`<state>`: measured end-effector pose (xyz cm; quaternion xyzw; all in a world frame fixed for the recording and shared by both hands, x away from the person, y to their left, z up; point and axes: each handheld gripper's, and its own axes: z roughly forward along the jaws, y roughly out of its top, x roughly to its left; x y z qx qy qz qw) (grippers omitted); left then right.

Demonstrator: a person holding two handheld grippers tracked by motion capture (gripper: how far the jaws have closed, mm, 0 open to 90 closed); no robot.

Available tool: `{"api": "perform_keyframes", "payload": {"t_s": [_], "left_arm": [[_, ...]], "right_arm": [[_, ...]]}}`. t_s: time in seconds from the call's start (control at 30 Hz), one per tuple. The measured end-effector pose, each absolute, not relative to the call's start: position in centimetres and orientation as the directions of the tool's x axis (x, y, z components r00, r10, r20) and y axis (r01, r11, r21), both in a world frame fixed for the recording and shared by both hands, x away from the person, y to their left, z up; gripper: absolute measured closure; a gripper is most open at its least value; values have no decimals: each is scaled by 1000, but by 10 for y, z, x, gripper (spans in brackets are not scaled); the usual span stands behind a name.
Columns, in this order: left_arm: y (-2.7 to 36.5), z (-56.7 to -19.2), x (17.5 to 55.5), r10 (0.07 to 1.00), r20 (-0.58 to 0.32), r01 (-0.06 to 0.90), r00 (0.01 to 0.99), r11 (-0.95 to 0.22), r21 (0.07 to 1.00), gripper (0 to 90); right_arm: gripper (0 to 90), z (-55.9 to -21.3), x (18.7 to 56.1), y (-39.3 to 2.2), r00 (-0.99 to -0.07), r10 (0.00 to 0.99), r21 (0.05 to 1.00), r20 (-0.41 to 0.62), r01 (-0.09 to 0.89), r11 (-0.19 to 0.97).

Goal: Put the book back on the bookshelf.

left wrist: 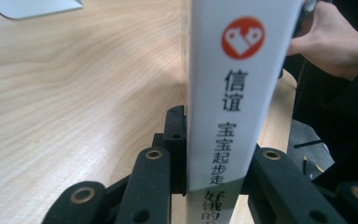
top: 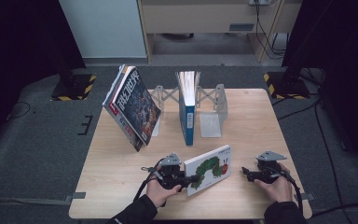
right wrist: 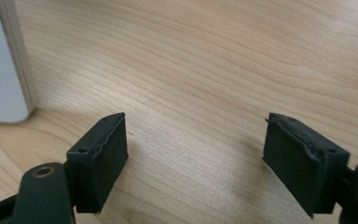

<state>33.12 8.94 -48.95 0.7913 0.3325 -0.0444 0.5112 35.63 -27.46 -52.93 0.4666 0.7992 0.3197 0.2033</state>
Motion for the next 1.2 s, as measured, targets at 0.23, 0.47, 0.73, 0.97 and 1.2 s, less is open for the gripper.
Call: {"api": "perform_keyframes", "payload": {"t_s": [0.23,0.47,0.73,0.97,1.2], "left_arm": [[98,-478,335,503,-405,565,764,-217,796,743],[107,-461,337,551,-367,528,749,-162,834,743],[107,-450,342,597,-323,497,735,-149,855,744],[100,-442,353,625,-316,491,714,-125,862,744],[88,-435,364,669,-264,453,694,-122,883,744]], "right_arm": [[153,-534,358,-279,-467,884,701,-4,629,336],[102,-538,358,-279,-459,888,722,3,616,316],[38,-539,360,-278,-461,888,715,7,623,317],[32,-539,360,-278,-460,888,712,7,626,319],[31,-539,360,-279,-463,886,711,5,625,322]]}}
